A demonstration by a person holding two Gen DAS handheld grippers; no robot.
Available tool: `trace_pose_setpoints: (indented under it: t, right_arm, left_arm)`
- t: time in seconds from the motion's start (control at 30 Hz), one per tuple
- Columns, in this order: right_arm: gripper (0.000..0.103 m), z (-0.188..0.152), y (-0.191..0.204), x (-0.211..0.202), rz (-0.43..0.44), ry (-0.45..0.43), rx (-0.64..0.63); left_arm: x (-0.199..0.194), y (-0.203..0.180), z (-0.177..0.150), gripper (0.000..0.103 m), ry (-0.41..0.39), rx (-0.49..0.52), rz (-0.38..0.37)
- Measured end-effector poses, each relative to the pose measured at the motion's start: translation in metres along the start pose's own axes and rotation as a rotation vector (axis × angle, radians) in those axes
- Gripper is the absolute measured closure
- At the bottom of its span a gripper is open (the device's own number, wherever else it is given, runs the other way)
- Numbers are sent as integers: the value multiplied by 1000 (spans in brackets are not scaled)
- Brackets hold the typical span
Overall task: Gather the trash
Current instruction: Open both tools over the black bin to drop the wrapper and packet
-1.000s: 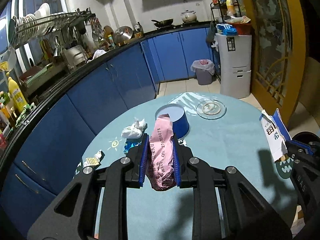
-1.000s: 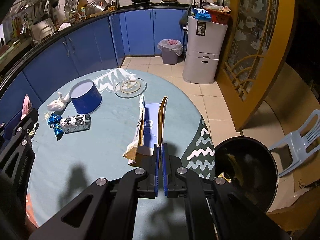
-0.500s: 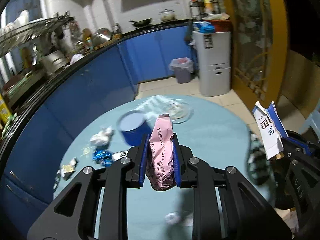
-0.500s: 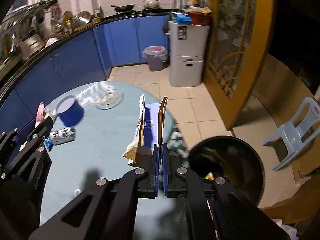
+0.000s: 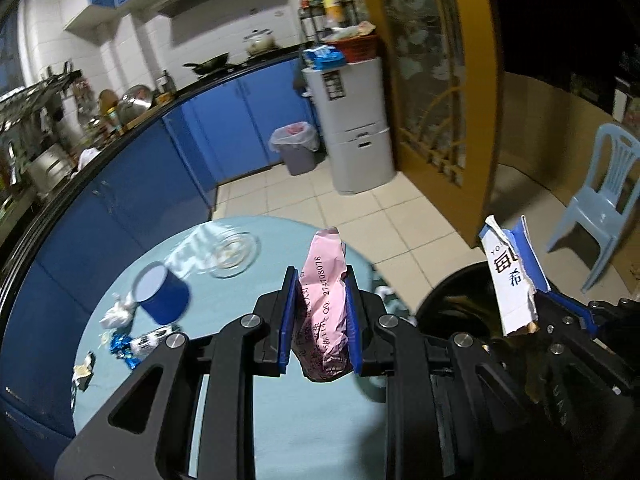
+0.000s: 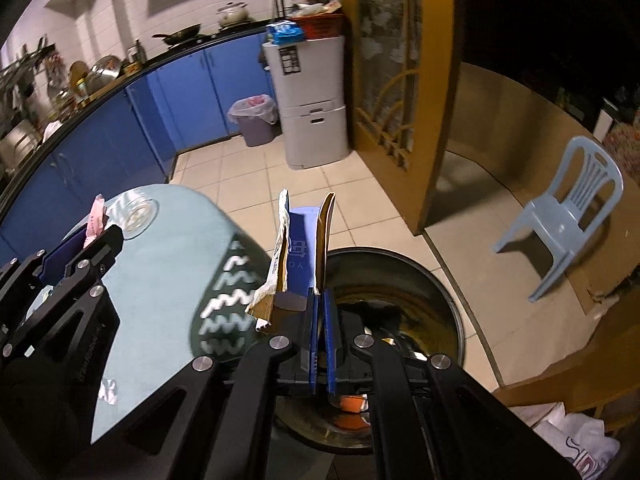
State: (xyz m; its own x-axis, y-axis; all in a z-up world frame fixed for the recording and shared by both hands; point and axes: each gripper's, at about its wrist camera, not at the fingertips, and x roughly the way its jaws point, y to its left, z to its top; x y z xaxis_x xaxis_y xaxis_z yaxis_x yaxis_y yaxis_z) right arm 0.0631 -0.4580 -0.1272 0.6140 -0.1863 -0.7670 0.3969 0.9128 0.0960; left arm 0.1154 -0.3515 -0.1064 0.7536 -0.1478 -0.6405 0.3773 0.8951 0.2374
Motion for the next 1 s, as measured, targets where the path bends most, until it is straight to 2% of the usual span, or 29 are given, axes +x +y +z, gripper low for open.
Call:
trace_pose_setpoints:
  t: [0.27,0.77,0.9,0.97,1.0]
  right_arm:
    - [99,1,-32,3,-32,3,55]
    - [99,-4,-64,2,-47,7,114]
    - [99,-5,-68,1,-52,4,123]
    - [99,-6,-69,1,-51,5,127]
    - [100,-6,-70,1,-52,4,128]
  left_arm:
    - [5,-33,7,80,22,35,-58]
    - [10,-63,15,77,86,48,-206]
    - [11,-68,16,76,87,53,-210]
    - [11,-68,16,53,90,52,-214]
    - [11,-68,16,13,91,45,-217]
